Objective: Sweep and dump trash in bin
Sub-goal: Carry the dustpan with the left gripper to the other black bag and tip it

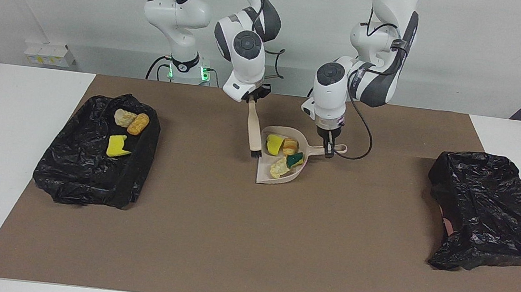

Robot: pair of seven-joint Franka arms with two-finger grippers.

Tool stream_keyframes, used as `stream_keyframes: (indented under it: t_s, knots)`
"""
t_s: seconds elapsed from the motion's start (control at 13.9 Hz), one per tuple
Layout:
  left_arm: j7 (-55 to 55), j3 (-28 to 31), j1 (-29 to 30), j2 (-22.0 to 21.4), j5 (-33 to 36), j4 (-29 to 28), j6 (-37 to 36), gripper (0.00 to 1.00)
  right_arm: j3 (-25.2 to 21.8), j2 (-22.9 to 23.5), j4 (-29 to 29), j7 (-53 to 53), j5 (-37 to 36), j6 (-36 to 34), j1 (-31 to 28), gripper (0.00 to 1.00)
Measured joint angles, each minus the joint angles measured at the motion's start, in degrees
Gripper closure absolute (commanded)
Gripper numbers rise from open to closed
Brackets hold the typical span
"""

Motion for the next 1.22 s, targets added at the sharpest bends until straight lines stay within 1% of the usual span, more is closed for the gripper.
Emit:
stream_keyframes:
  t_s: [0.14, 0.29, 0.36, 0.5, 0.57, 0.72, 0.86, 1.01, 1.22]
  knots:
    - [3.73, 2.43, 0.00, -0.14, -0.61, 0.10, 0.48, 1.00, 0.04, -2.57, 0.83, 0.78, -0.64, -4.29, 0.01, 1.00]
    - [8.37, 5.57, 0.03, -0.87, -2.25, 0.25, 0.80, 1.00, 1.25, -4.76, 1.28, 5.36, -0.28, -5.12, 0.05, 1.00]
    - [11.52, 7.37, 0.03, -1.62, -3.93, 0.30, 0.83, 1.00, 2.28, -5.24, 1.30, 7.75, 1.08, -4.70, 0.09, 1.00]
    - [19.07, 11.76, 0.04, -3.83, -7.79, 0.34, 0.83, 1.00, 4.81, -5.17, 1.19, 11.04, 4.52, -1.62, 0.22, 1.00]
    - [23.10, 14.48, 0.05, -5.10, -9.85, 0.34, 0.82, 1.00, 6.70, -4.67, 0.89, 12.67, 5.34, 0.99, 0.29, 1.00]
    - [31.23, 20.34, 0.08, -7.31, -14.51, 0.36, 0.55, 1.00, 10.45, -2.66, 0.19, 16.26, 5.83, 5.74, 0.57, 1.00]
    - [39.33, 26.35, 0.12, -8.76, -17.90, 1.11, -1.47, 1.00, 13.08, -0.31, -1.26, 17.55, 5.84, 9.20, 0.83, 1.00]
    - [46.30, 32.36, 0.12, -9.25, -20.76, 3.51, -4.39, 1.00, 14.70, 1.03, -4.35, 17.58, 5.84, 14.10, 0.92, 1.00]
    - [53.45, 41.96, 0.19, -8.96, -24.37, 8.19, -8.83, 1.00, 15.17, 1.68, -6.20, 18.03, 5.84, 15.69, 1.07, 1.00]
